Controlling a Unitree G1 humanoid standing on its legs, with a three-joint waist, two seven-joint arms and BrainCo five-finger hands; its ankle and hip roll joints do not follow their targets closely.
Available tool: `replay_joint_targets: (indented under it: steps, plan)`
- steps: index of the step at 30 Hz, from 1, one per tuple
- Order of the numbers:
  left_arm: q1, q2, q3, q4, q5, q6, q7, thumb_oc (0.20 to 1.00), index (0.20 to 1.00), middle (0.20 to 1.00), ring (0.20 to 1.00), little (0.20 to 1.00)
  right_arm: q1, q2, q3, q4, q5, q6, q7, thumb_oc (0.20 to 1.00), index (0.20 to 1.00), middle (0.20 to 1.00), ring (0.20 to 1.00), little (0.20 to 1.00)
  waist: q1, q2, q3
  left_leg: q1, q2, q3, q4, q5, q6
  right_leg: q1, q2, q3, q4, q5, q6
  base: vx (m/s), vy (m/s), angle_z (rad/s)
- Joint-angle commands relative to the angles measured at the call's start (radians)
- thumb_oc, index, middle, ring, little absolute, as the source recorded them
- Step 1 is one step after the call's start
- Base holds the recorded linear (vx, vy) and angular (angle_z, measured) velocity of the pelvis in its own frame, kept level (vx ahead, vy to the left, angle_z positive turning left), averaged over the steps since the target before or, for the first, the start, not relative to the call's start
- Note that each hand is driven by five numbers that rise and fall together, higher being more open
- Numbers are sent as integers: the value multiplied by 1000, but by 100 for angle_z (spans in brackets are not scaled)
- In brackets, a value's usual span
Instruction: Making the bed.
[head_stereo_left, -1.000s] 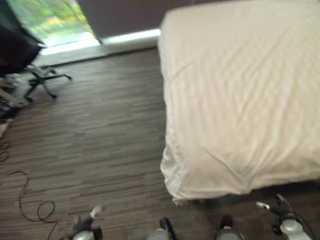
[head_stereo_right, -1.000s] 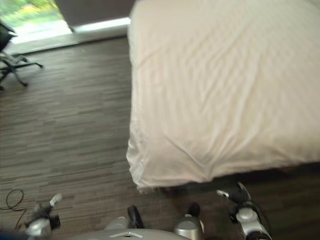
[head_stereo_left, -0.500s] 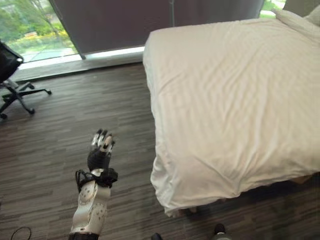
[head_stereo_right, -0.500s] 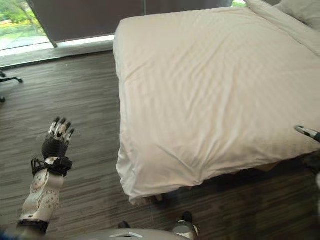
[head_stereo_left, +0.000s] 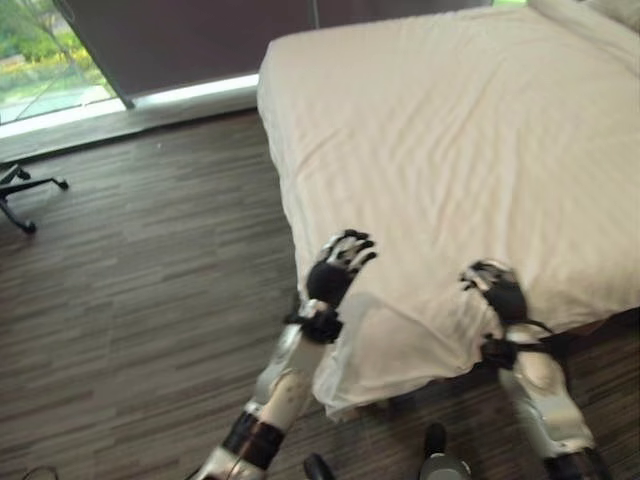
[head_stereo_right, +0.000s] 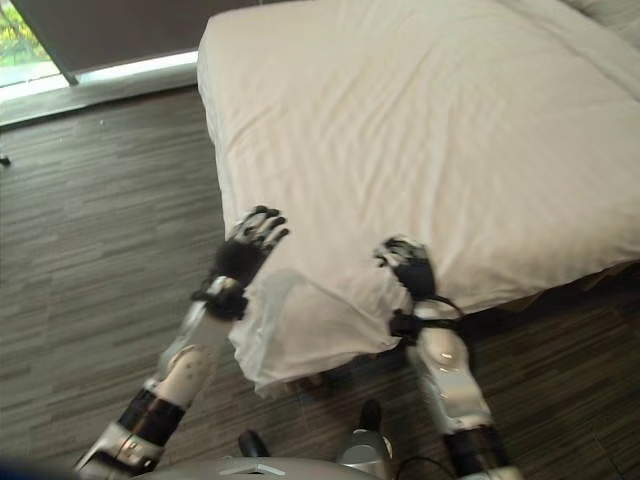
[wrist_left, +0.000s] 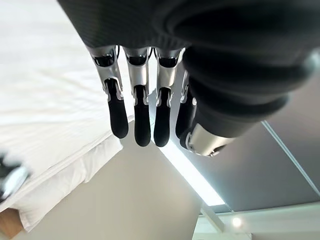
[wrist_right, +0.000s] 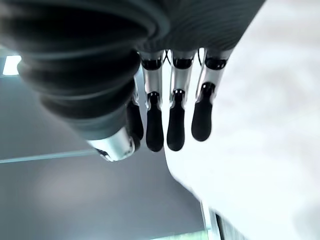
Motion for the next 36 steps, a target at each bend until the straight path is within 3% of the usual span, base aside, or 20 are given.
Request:
replay_joint_targets:
  steps: [1,2,3,7,9,11,12,13,15,17,20,21,22,23,24,25,28,30,32,36]
  plan:
    - [-175,-80,-43,50,-82,-128,61,200,200,200,200,200,-192,65,58,-1,146,-152,-71,200,200,200,200,200,15,-20,115,-40,84,-39,10,82,-50,-44,-48,-9,29,4,68,-312,-22,-11]
    - [-196,-87,-45,61,-87,-132,65,200,200,200,200,200,-176,95,24,-16,246,-120,-15,200,200,200,200,200,9,-21,133,-57,89,-38,12,90,-52,-62,-50,-12,31,9,68,-179,-4,5]
    - [-226,-105,-60,74,-88,-151,73,200,200,200,200,200,-207,107,79,3,194,-175,-79,200,200,200,200,200,11,-21,148,-72,90,-40,13,94,-53,-80,-50,-8,33,13,67,-148,-8,14]
    - [-382,-154,-62,168,-51,-211,113,200,200,200,200,200,-331,174,78,40,347,-209,-59,200,200,200,200,200,18,-21,211,-137,114,-53,15,98,-80,-146,-58,3,36,21,84,-92,-6,2]
    - [-434,-187,-61,193,-59,-230,114,200,200,200,200,200,-397,176,118,77,276,-263,-134,200,200,200,200,200,22,-20,226,-158,117,-54,16,104,-84,-172,-60,6,43,23,84,-47,-9,-2]
    - [-534,-212,-50,254,-47,-249,116,200,200,200,200,200,-446,178,82,79,354,-248,-81,200,200,200,200,200,18,-24,262,-219,140,-49,18,126,-98,-238,-73,8,51,32,90,-112,-25,-5]
    - [-587,-248,-59,293,-40,-271,126,200,200,200,200,200,-512,193,130,130,254,-300,-178,200,200,200,200,200,22,-20,269,-247,146,-50,17,132,-104,-265,-75,10,50,37,93,-62,-9,-1]
    - [-593,-248,-55,297,-41,-272,124,200,200,200,200,200,-516,193,132,130,248,-300,-184,200,200,200,200,200,20,-18,270,-250,147,-50,18,132,-104,-268,-75,10,51,37,92,-70,1,-2]
    - [-650,-235,-36,303,-11,-288,112,200,200,200,200,200,-537,175,73,168,408,-269,-45,200,200,200,200,200,14,-23,278,-300,163,-44,17,147,-113,-317,-77,8,51,46,96,-83,-34,-2]
    - [-737,-249,-4,440,-33,-290,133,200,200,200,200,200,-641,171,40,227,387,-304,-119,200,200,200,200,200,15,-27,278,-359,175,-45,16,158,-123,-373,-73,-1,54,57,99,-87,-58,-4]
    - [-772,-222,52,463,-40,-295,124,200,200,200,200,200,-634,132,-8,274,411,-313,-97,200,200,200,200,200,5,-26,274,-397,184,-44,15,164,-128,-415,-70,3,56,67,101,-20,-6,0]
    - [-771,-248,47,514,-64,-273,126,200,200,200,200,200,-664,132,14,322,346,-344,-162,200,200,200,200,200,9,-24,274,-406,184,-47,14,162,-128,-426,-68,2,57,68,101,11,13,-8]
    - [-748,-195,115,515,-39,-267,100,200,200,200,200,200,-561,143,-88,265,414,-309,-86,200,200,200,200,200,0,-15,281,-420,189,-50,13,162,-131,-442,-71,2,55,69,101,24,13,-11]
    - [-715,-193,121,509,-37,-268,104,200,200,200,200,200,-552,124,-61,300,309,-363,-151,200,200,200,200,200,5,-15,274,-424,187,-54,13,160,-132,-445,-69,2,56,72,101,22,33,-9]
    - [-668,-150,160,473,-37,-250,81,200,200,200,200,200,-445,136,-141,233,454,-297,-30,200,200,200,200,200,-3,-16,274,-426,192,-51,13,162,-134,-450,-70,-2,55,71,101,0,0,0]
    - [-644,-160,170,489,-54,-253,89,200,200,200,200,200,-450,123,-115,291,355,-369,-104,200,200,200,200,200,5,-18,273,-431,189,-54,12,161,-133,-452,-70,-3,53,74,101,0,0,0]
    - [-558,-146,274,549,-147,-224,52,200,200,200,200,200,-381,178,-222,308,349,-378,-163,200,200,200,200,200,8,-5,274,-437,183,-66,10,151,-132,-445,-74,-14,49,71,101,8,-58,1]
    - [-468,-105,390,571,-189,-199,27,200,200,200,200,200,-289,155,-344,298,473,-340,-86,200,200,200,200,200,3,-8,274,-428,187,-71,12,141,-136,-433,-74,-20,49,63,101,11,-29,1]
    - [-378,-94,446,633,-185,-173,24,200,200,200,200,200,-274,132,-326,354,389,-391,-124,200,200,200,200,200,16,0,276,-420,183,-69,10,144,-132,-426,-75,-26,47,68,101,-1,-32,2]
    - [-182,-61,516,639,-152,-154,-8,200,200,200,200,200,-178,152,-421,383,423,-388,-111,200,200,200,200,200,24,5,269,-389,174,-74,10,133,-126,-386,-79,-37,45,61,100,5,-13,1]
